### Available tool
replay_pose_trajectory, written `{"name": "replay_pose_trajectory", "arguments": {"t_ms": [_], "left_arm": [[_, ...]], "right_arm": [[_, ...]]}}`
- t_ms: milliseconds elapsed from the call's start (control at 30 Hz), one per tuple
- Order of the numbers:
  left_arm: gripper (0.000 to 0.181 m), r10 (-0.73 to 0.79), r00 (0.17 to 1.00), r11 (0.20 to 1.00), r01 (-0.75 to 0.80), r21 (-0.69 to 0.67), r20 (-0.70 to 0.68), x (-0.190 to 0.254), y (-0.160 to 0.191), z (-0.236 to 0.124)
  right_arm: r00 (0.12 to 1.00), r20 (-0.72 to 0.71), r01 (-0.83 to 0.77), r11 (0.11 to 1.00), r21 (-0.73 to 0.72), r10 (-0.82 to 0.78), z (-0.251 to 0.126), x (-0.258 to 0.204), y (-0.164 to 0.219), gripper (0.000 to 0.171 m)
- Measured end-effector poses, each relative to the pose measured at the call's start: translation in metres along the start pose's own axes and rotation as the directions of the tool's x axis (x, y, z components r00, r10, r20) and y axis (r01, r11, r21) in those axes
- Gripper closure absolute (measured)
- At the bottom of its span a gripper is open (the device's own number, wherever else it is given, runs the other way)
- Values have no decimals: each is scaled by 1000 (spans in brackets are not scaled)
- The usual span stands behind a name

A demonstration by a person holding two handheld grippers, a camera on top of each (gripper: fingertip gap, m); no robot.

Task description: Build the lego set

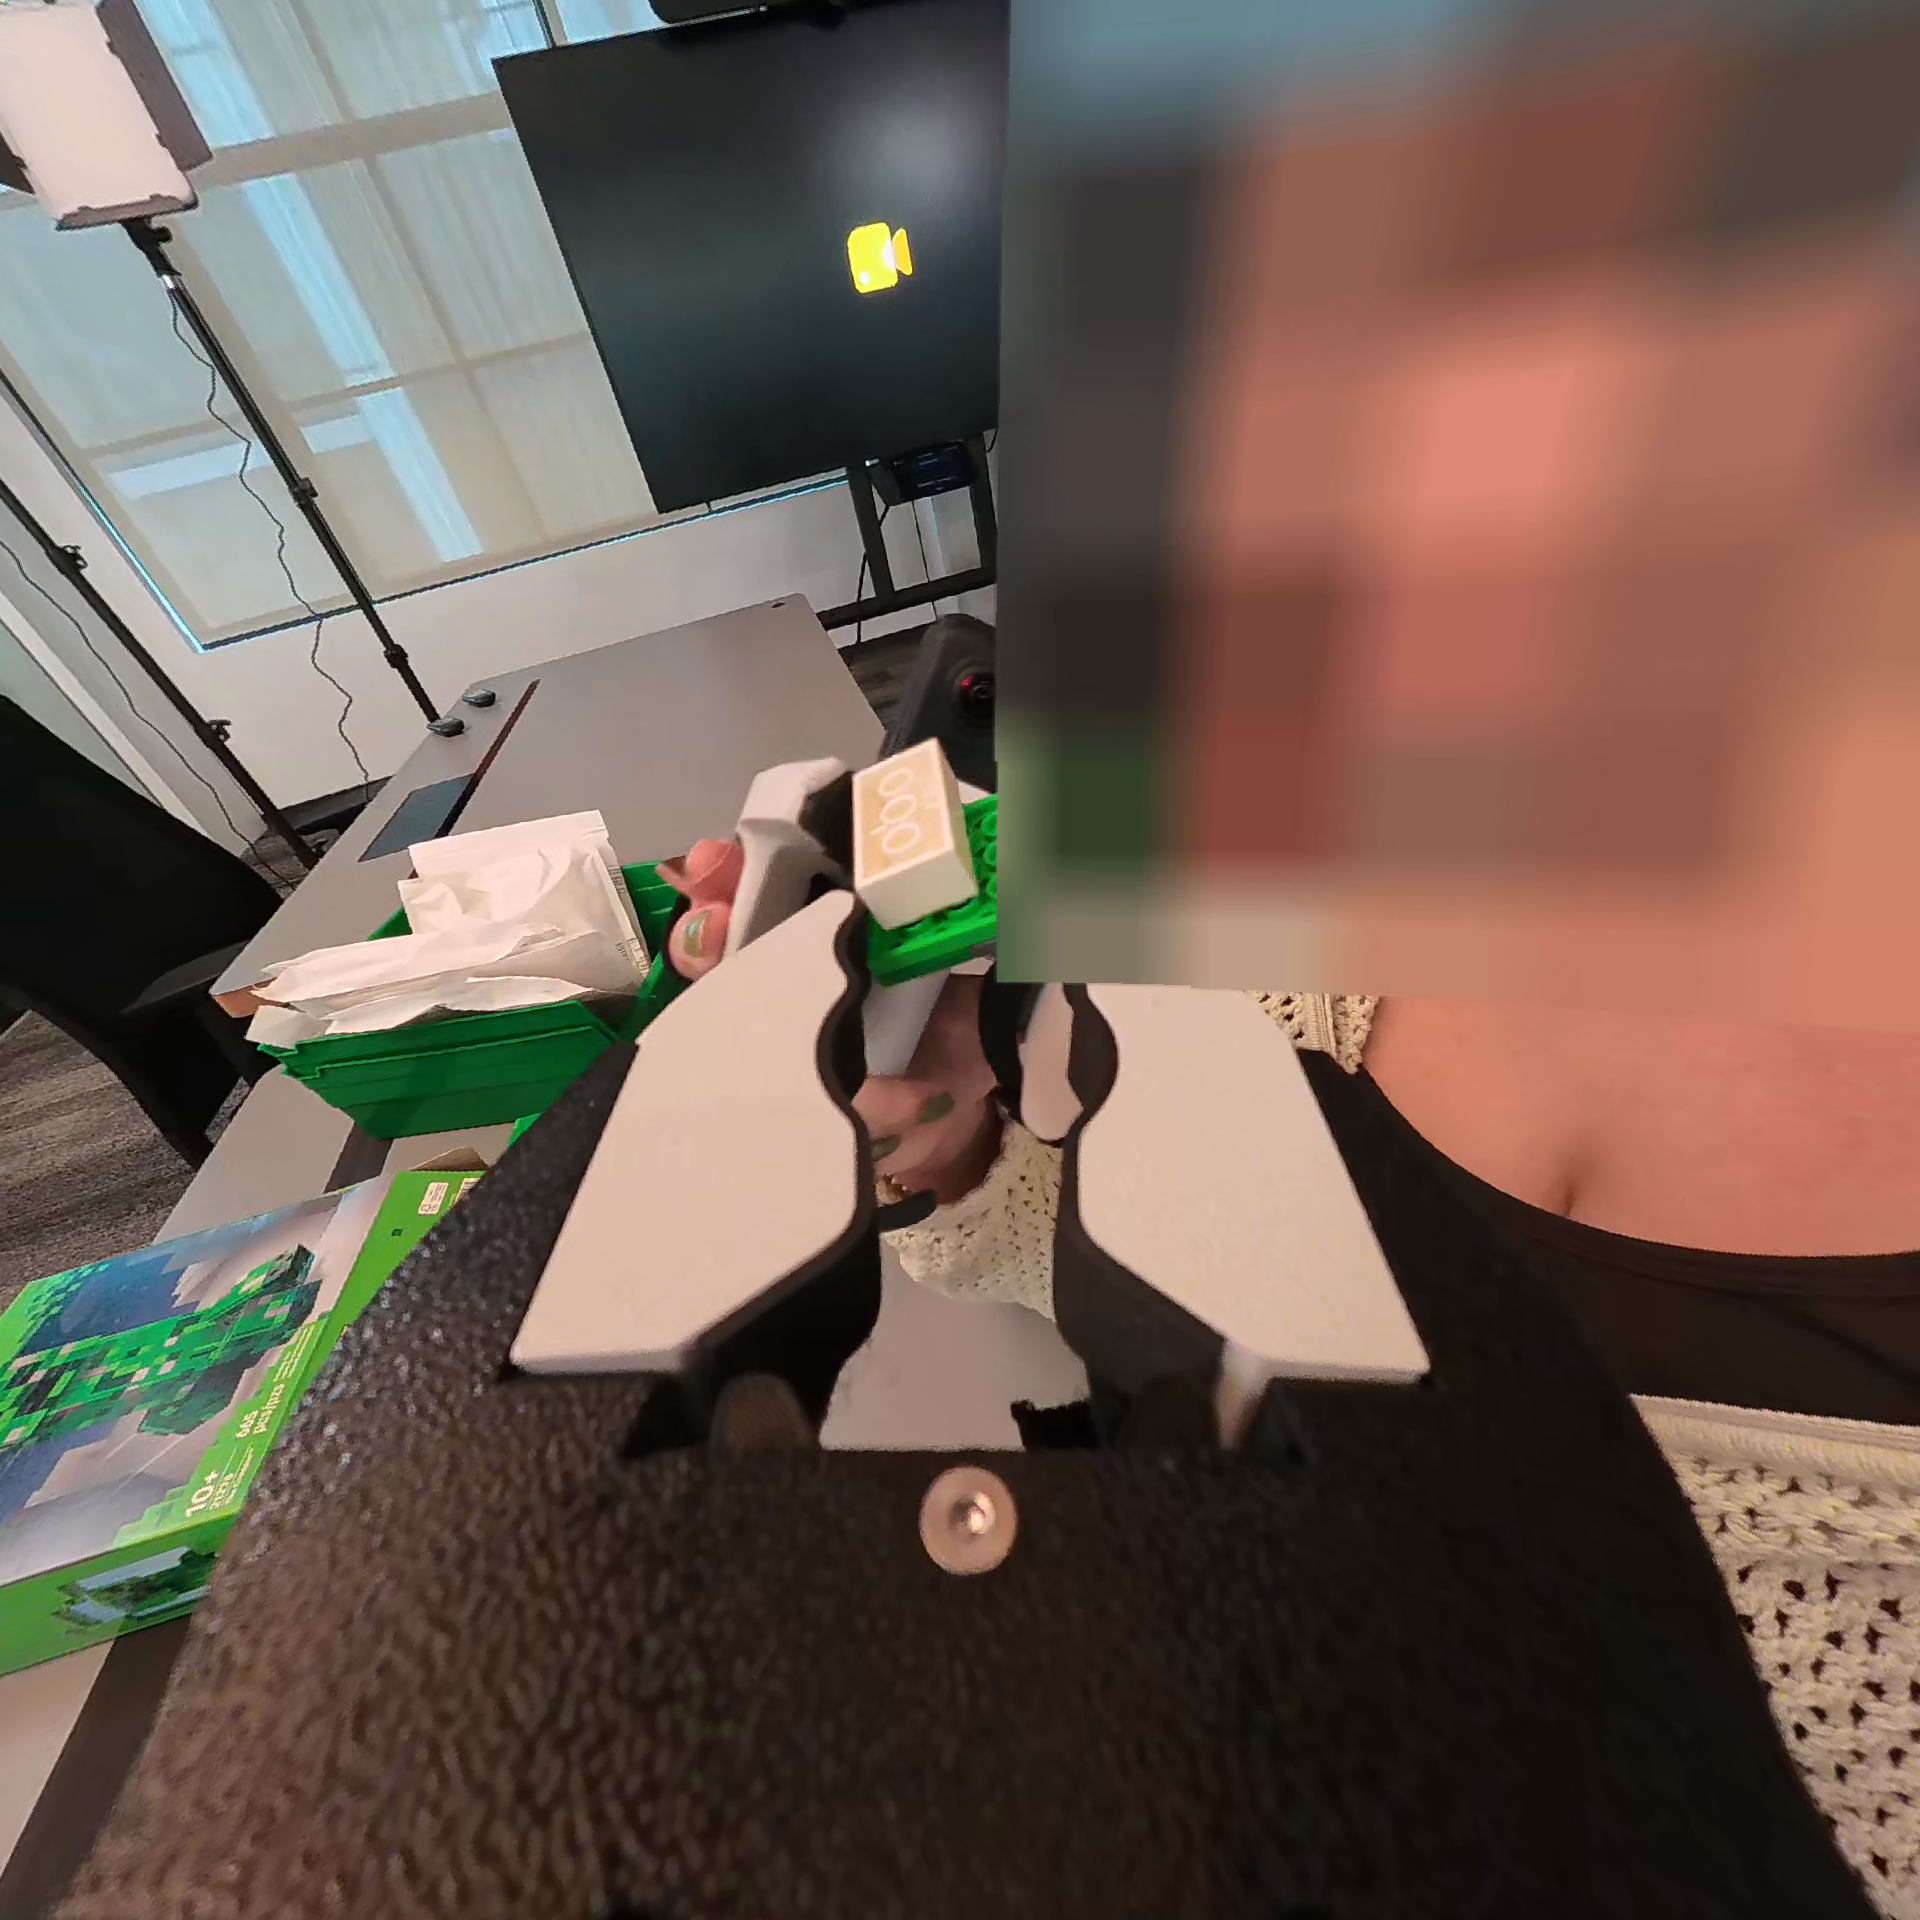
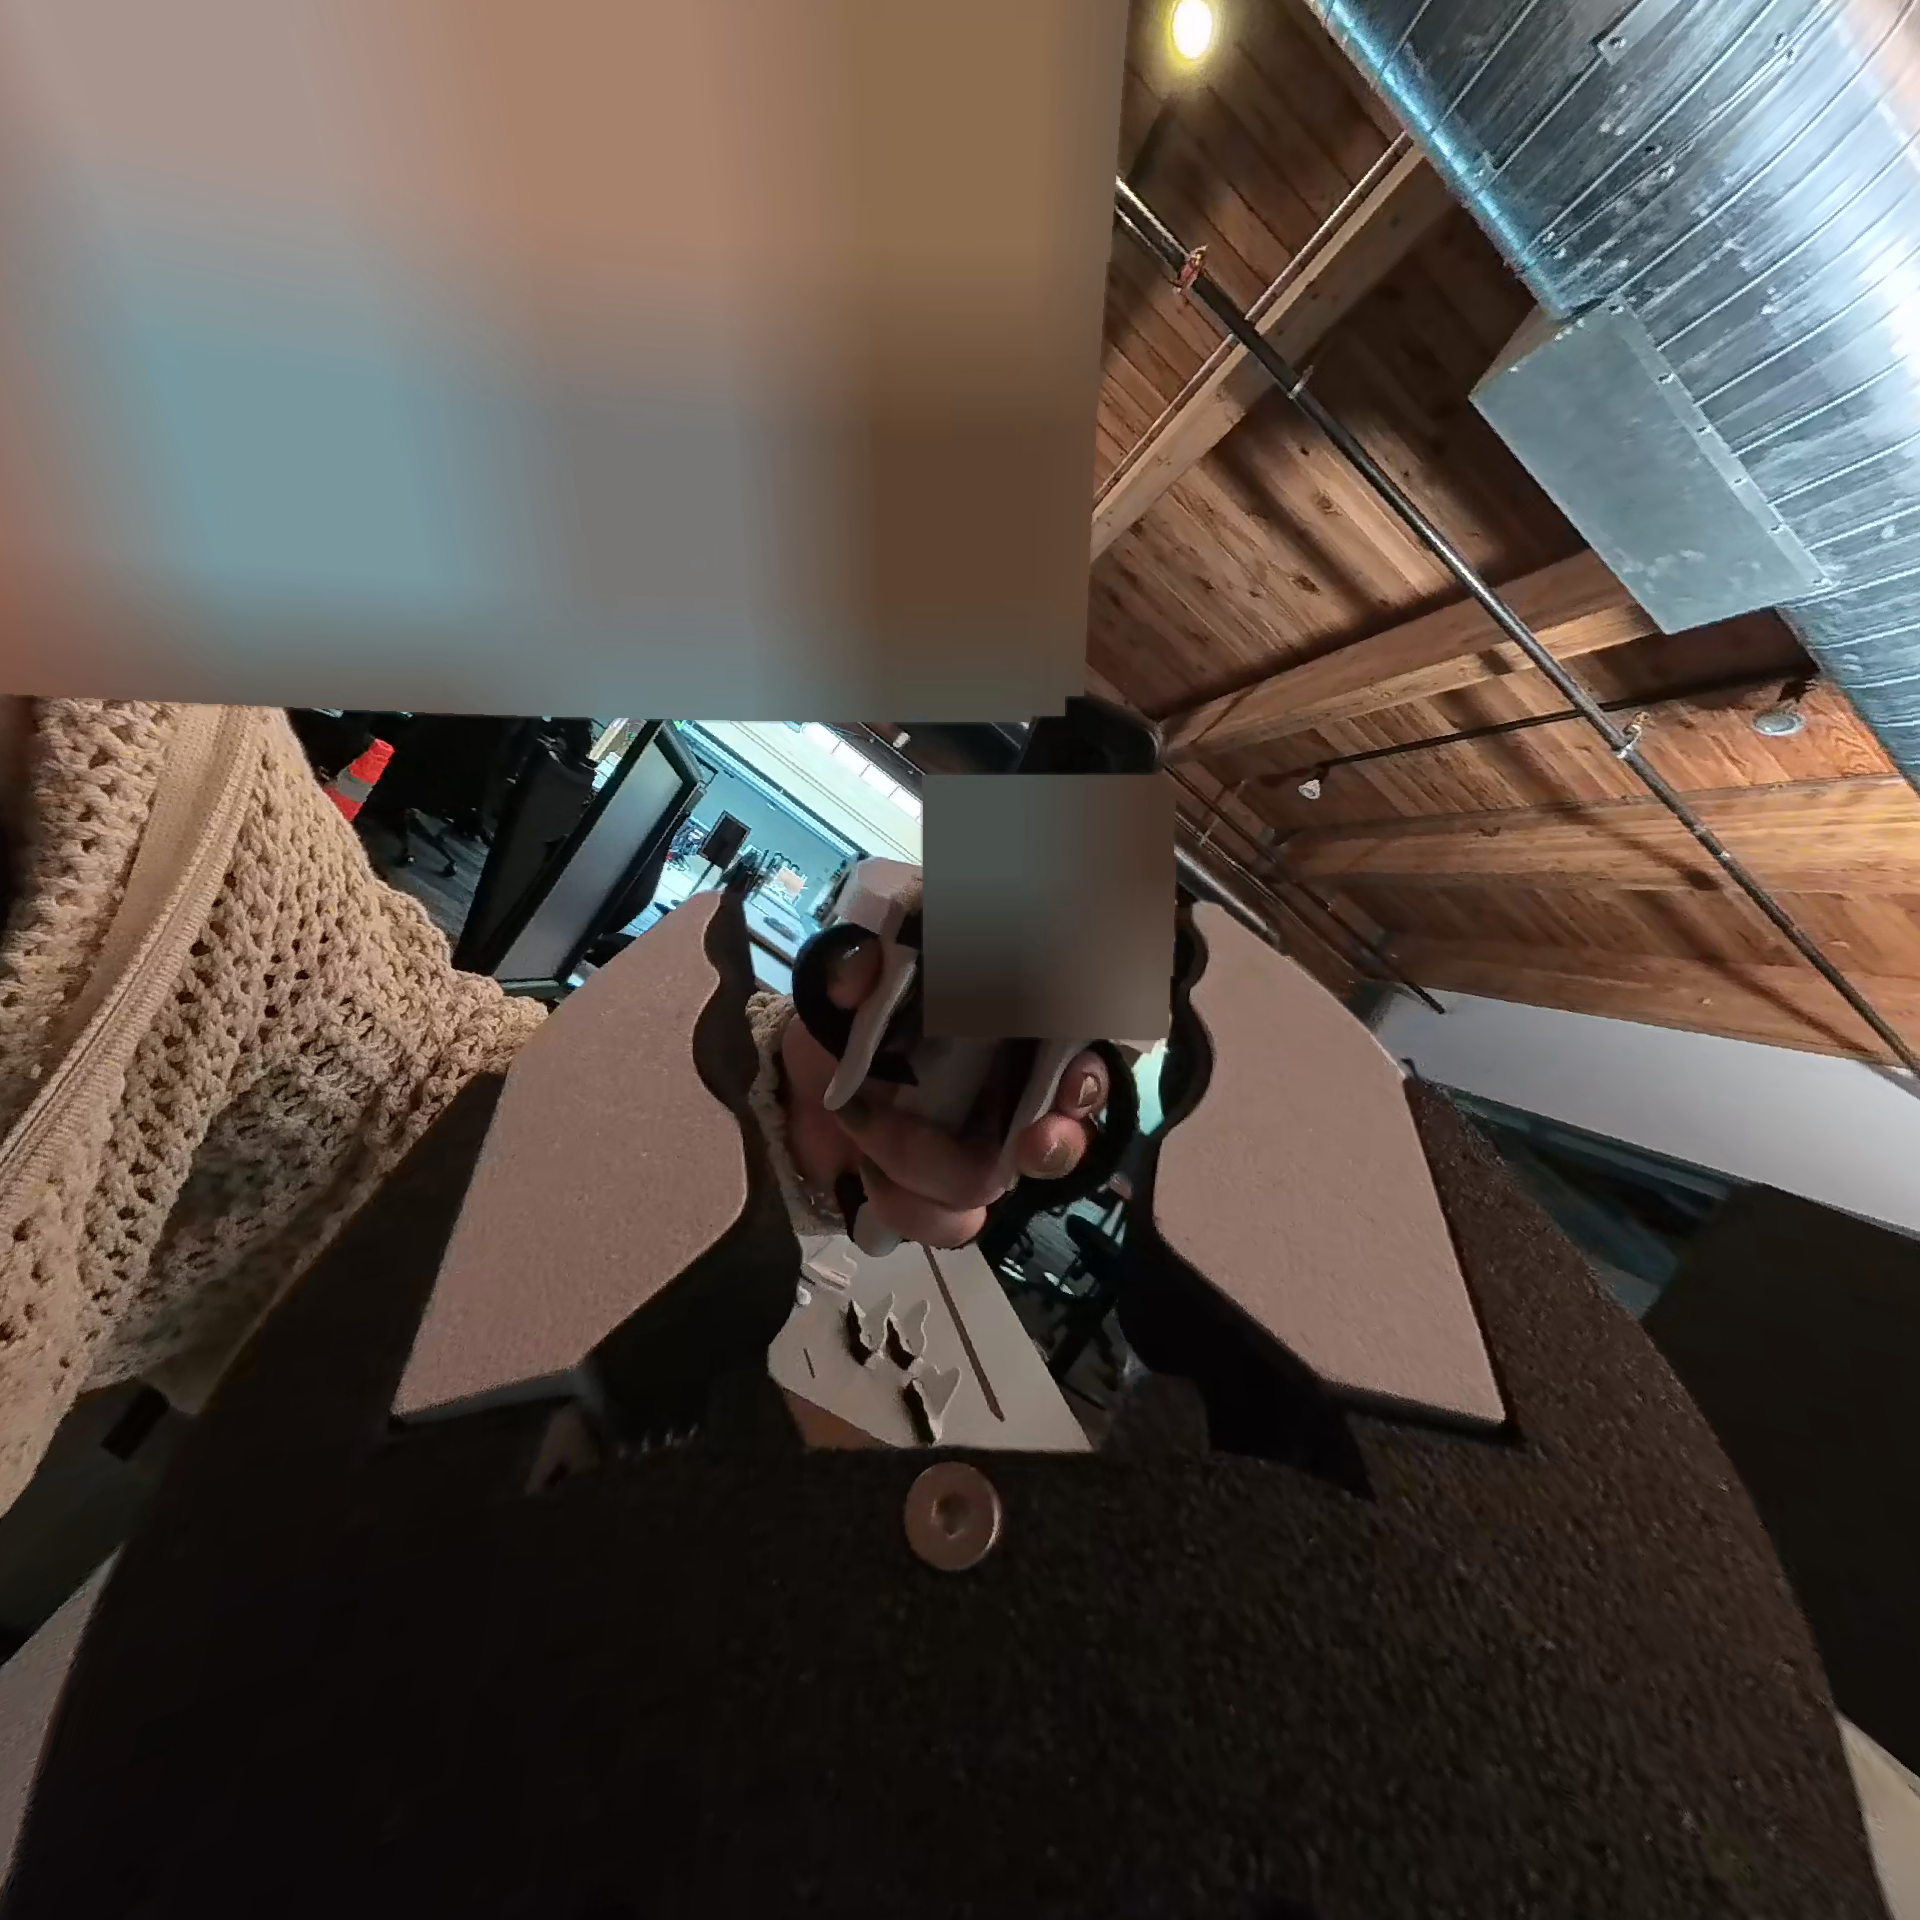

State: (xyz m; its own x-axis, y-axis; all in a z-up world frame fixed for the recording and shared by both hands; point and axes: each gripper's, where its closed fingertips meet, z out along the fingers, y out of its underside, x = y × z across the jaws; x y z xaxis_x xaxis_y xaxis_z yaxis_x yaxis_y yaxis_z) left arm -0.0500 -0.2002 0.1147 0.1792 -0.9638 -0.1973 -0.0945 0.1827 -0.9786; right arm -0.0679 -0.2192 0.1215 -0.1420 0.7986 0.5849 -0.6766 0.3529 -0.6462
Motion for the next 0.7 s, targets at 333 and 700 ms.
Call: {"name": "replay_pose_trajectory", "arguments": {"t_ms": [333,700], "left_arm": [[146,7,1000,1000,-7,-1,-5,3,1,-3],[146,-23,998,1000,22,-11,-62,11,9,-4]], "right_arm": [[999,39,-17,1000,10,16,1,-6,0,99],[996,50,76,997,3,-76,-7,-4,4,100]]}}
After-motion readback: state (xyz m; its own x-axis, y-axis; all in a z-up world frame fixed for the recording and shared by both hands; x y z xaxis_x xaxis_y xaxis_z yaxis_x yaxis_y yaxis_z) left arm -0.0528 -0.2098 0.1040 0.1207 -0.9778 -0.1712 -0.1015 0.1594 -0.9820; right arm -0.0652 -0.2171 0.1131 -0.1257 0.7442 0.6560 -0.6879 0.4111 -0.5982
